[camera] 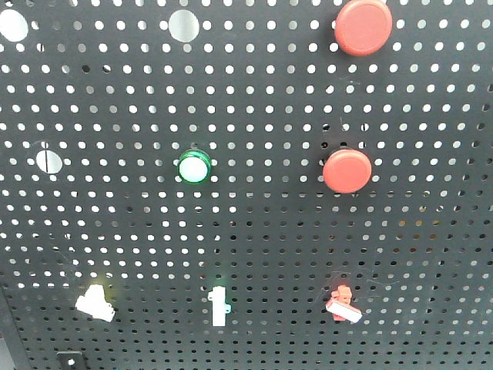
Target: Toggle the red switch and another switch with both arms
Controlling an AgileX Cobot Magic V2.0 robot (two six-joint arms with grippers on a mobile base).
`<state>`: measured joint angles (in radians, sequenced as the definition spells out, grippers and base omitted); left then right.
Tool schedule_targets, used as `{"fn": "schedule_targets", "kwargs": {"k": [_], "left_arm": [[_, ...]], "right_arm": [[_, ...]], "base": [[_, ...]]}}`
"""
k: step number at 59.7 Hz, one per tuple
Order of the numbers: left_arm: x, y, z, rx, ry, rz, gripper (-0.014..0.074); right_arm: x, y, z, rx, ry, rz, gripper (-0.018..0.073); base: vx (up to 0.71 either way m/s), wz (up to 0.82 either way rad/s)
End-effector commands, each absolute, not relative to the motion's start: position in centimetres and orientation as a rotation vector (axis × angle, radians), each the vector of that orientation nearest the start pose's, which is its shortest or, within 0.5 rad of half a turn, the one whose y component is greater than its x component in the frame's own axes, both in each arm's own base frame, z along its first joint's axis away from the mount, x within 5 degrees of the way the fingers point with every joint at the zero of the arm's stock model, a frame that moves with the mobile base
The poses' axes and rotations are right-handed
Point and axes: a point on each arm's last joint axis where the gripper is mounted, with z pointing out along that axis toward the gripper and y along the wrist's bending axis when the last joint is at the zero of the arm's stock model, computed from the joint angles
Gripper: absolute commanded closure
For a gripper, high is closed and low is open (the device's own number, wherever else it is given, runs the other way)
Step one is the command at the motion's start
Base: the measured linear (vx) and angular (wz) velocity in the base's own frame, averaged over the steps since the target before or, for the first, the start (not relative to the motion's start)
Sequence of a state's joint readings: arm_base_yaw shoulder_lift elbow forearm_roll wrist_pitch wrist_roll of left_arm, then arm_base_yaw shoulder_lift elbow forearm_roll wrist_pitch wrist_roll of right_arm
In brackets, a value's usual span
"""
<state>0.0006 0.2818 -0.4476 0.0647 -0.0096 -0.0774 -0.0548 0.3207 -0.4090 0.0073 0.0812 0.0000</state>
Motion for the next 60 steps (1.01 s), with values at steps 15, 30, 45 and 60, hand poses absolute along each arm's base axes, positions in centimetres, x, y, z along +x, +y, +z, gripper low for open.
{"fn": "schedule_targets", "kwargs": {"k": [15, 30, 45, 60], "left_arm": [[8.0, -0.1, 35.6, -0.007, 1.306, -0.026, 0.0594], [10.6, -1.0, 35.0, 0.054, 1.359, -0.1, 0.0594], [12.6, -2.9, 34.4, 0.169, 1.384, -0.182, 0.0594], [14.6, -5.1, 33.4, 0.339, 1.402, -0.203, 0.0594]], "right_arm": [[8.2, -0.5, 33.8, 0.038, 1.4, -0.057, 0.0566], [8.2, -0.5, 33.8, 0.038, 1.4, -0.057, 0.0566], [8.2, -0.5, 33.8, 0.038, 1.4, -0.057, 0.0566], [8.2, -0.5, 33.7, 0.038, 1.412, -0.057, 0.0566]], "base": [[0.0, 0.0], [0.0, 0.0], [0.0, 0.0], [0.0, 0.0]]}}
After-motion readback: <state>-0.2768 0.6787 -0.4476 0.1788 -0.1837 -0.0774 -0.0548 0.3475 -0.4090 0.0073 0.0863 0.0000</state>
